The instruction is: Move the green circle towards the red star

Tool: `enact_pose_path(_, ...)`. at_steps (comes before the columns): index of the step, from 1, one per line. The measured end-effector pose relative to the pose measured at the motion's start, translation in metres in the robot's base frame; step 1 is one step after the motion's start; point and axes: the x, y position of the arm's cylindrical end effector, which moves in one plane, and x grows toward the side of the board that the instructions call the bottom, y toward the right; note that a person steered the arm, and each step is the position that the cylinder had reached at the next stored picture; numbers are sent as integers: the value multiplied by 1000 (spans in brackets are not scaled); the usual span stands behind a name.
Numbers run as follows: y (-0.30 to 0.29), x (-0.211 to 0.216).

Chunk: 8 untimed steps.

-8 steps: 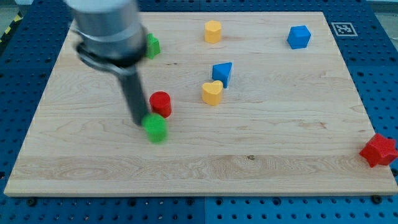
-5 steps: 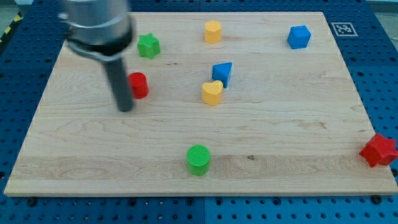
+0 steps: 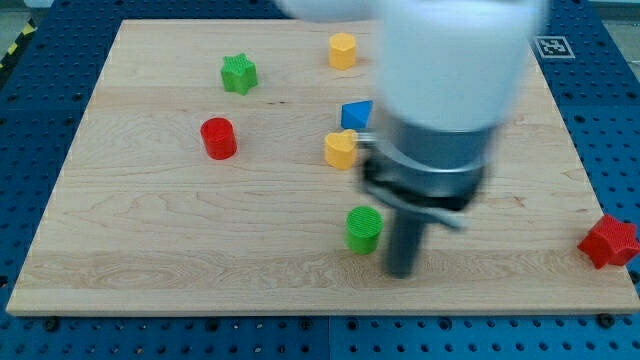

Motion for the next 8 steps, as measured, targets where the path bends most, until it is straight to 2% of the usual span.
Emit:
enact_pose_path(1,16,-4)
enact_pose_path(2,-75,-6)
enact_pose_path(3,-163,-34)
enact_pose_path(4,-148,-70)
enact_pose_path(5,-55,-48)
enact_pose_path(6,2,-32)
enact_pose_path(7,-36,-54)
enact_pose_path(8,-65,-5)
